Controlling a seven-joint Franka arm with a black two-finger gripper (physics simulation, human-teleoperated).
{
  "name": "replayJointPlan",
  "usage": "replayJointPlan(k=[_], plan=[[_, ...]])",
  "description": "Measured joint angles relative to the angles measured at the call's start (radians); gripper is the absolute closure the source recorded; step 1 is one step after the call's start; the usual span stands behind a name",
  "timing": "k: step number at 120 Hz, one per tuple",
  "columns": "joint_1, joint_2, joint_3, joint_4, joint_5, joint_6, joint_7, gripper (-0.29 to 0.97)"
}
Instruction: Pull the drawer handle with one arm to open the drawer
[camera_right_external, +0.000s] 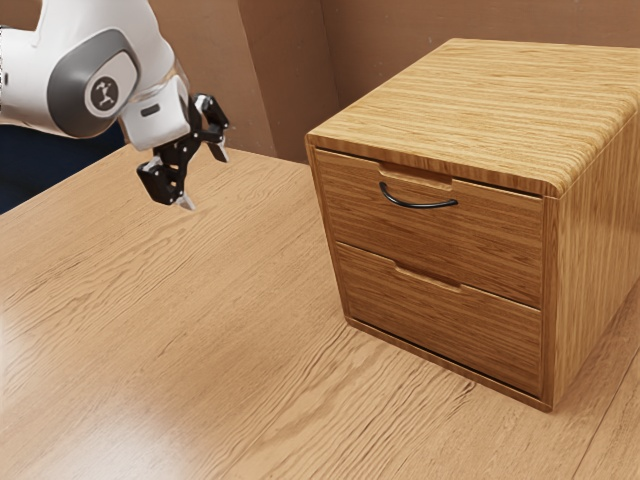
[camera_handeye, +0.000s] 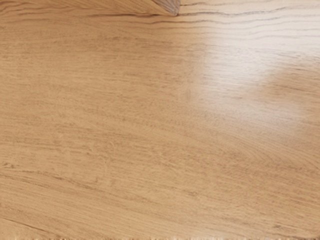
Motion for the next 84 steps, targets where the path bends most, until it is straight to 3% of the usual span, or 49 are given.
replayJointPlan(k=[8, 20, 29, 68, 84], plan=[[-0.01, 0.004, 0.008, 0.002, 0.012, 0.002, 0.0, 0.02], [-0.125, 0.008, 0.11, 0.021, 0.044, 0.005, 0.002, 0.02], [-0.173, 0.021, 0.137, 0.028, 0.056, 0.006, 0.003, 0.02], [-0.398, 0.027, 0.121, 0.027, 0.066, 0.003, 0.006, 0.02], [-0.432, 0.026, 0.097, 0.024, 0.064, -0.02, 0.005, 0.02]])
